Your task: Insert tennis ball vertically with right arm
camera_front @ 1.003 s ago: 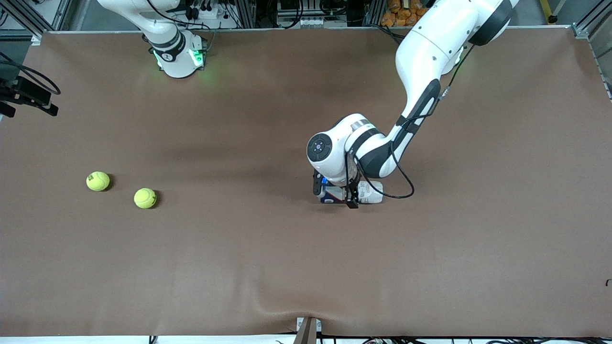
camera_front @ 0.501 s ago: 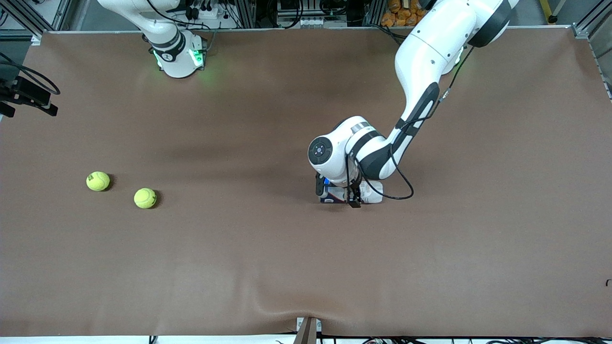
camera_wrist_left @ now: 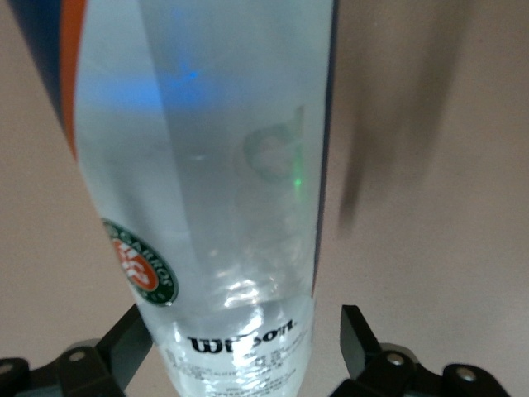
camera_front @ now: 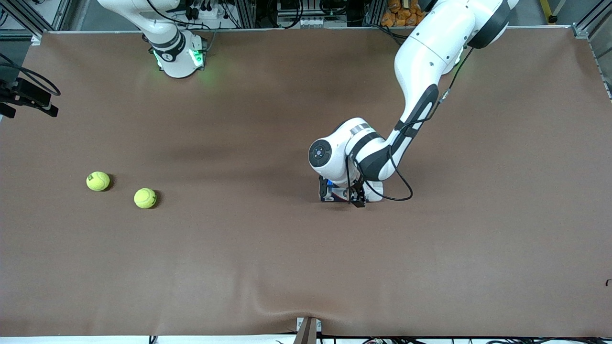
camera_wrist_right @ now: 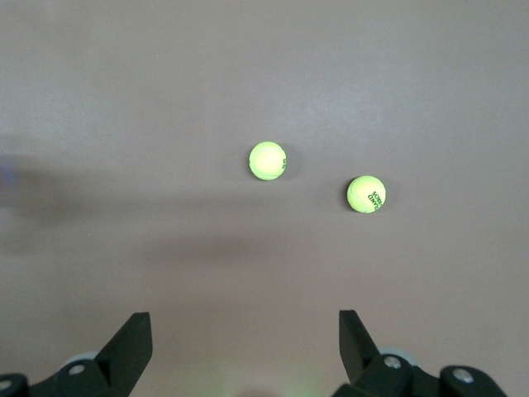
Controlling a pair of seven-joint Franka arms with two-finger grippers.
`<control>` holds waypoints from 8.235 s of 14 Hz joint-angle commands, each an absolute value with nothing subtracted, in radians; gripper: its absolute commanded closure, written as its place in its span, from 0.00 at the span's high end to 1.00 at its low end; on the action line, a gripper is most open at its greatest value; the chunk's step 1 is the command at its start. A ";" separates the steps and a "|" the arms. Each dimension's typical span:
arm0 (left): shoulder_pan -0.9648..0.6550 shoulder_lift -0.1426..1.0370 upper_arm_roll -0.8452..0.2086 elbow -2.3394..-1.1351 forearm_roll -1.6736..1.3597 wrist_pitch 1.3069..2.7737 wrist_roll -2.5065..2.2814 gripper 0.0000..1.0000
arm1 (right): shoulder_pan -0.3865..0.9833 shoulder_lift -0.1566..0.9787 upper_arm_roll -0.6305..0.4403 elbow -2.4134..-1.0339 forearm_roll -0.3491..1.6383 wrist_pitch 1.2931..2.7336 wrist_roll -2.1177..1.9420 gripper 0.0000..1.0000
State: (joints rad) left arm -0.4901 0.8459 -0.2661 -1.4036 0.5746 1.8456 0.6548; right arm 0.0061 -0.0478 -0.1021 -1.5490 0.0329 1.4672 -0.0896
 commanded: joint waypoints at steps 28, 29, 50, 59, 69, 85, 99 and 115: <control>-0.500 0.868 -0.239 -1.378 0.600 1.842 0.607 0.65 | -0.043 0.011 -0.091 -1.539 0.046 1.465 -0.140 1.00; -0.500 0.865 -0.247 -1.368 0.597 1.850 0.607 0.66 | -0.043 0.017 -0.092 -1.534 0.046 1.465 -0.140 1.00; -0.436 0.909 -0.331 -1.411 0.440 3.009 0.062 0.65 | -0.023 0.363 -0.087 -1.850 0.052 2.053 -0.091 1.00; -0.478 1.014 -0.327 -1.424 0.439 3.220 -0.040 0.63 | -0.012 0.446 -0.086 -1.965 0.054 2.333 -0.089 1.00; -0.489 1.037 -0.325 -1.465 0.448 3.318 -0.043 0.64 | 0.006 0.515 -0.084 -2.026 0.069 2.499 -0.087 1.00; -0.601 1.129 -0.253 -1.462 0.462 3.522 -0.023 0.64 | 0.239 0.451 -0.083 -1.424 0.230 1.620 0.453 0.13; -0.600 1.147 -0.253 -1.462 0.480 3.544 -0.017 0.65 | 0.554 0.410 -0.083 -1.422 0.256 1.689 0.926 0.14; -0.600 1.147 -0.253 -1.459 0.477 3.545 -0.018 0.67 | 0.584 0.520 -0.084 -1.431 0.249 1.855 0.977 0.81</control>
